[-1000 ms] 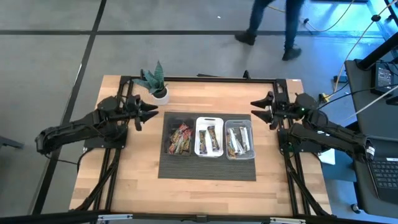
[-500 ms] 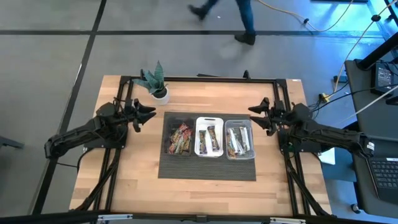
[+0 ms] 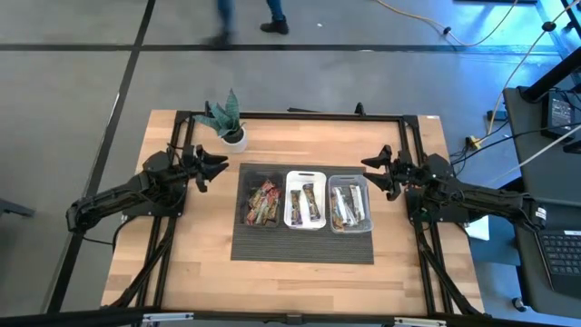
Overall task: Pick and place Granola Bars by type
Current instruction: Return to Home Position
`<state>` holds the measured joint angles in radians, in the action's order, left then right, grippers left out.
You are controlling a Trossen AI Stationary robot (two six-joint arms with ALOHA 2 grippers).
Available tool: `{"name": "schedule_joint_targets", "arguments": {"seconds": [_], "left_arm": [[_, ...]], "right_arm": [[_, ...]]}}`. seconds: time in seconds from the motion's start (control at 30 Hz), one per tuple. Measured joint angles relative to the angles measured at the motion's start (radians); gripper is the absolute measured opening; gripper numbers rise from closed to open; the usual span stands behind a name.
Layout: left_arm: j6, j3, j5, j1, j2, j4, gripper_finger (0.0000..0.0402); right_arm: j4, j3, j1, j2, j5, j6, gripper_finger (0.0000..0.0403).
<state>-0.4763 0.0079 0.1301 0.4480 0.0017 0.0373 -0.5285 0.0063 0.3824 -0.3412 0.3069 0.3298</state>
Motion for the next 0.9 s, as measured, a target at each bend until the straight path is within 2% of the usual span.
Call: {"name": "schedule_joint_targets", "arguments": {"seconds": [0.17,0.4,0.57,0.7,0.9], "left_arm": [[0.008,0.000,-0.001,0.000,0.000,0.000,0.0153],[0.044,0.000,-0.001,0.000,0.000,-0.001,0.0153],[0.053,0.000,-0.002,0.000,0.000,-0.001,0.0153],[0.058,0.000,-0.007,0.000,0.001,-0.002,0.0153],[0.046,0.000,-0.005,0.000,0.001,-0.001,0.0153]], "right_arm": [[0.059,0.000,0.000,0.050,0.000,-0.009,0.0241],[0.174,0.000,0.000,0.202,-0.005,-0.012,0.0241],[0.330,0.000,0.000,0.337,-0.085,0.003,0.0241],[0.365,0.000,0.001,0.338,-0.117,0.001,0.0241],[0.407,0.000,0.001,0.340,-0.264,-0.029,0.0241]]}}
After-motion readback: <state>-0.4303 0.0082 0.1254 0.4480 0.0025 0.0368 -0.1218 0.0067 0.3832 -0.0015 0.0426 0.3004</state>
